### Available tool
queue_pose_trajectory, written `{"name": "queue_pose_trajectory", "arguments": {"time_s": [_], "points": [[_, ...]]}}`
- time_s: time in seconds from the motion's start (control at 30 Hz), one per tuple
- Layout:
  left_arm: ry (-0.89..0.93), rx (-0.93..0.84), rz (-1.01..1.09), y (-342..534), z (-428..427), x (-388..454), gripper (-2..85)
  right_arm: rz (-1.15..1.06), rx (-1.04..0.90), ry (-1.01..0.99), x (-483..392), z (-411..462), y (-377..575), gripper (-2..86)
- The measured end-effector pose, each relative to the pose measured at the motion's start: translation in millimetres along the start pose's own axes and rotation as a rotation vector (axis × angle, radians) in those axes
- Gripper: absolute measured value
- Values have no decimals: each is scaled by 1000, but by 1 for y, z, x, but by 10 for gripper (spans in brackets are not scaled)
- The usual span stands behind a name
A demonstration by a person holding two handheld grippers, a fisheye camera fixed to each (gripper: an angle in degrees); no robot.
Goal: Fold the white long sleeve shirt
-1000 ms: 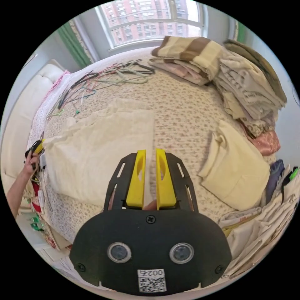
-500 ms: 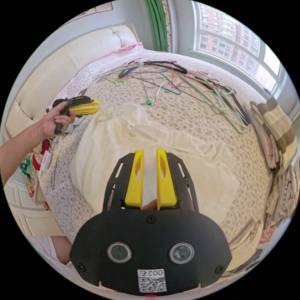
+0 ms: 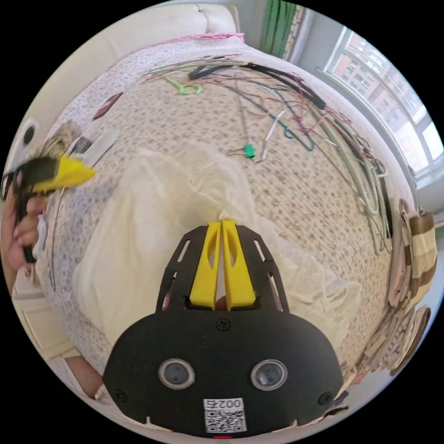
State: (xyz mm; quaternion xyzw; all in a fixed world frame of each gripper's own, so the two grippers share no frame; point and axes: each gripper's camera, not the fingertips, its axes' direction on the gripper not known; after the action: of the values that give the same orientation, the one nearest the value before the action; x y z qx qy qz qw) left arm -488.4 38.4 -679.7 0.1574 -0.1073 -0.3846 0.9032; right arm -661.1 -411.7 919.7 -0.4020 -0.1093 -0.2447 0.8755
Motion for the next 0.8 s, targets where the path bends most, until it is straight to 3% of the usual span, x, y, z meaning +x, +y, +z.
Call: {"name": "queue_pose_trajectory", "arguments": {"time_s": [0.1,0.23,0.43,0.67,0.8], "points": [[-20,-71,31,34,15,-2,61,160,123,-61,26,-33,5,-5],[-33,-128,32,81,25,-15,59,122,174,-29,25,-66,38,4],[-97,-171,81,96,39,-20,58,-2,62,174,21,-63,84,59],[-81,-138,137,85,53,6,55,29,-72,114,24,-23,67,-3],[-95,-149,149,93,54,6,47,153,34,68,43,-54,66,-8]]}}
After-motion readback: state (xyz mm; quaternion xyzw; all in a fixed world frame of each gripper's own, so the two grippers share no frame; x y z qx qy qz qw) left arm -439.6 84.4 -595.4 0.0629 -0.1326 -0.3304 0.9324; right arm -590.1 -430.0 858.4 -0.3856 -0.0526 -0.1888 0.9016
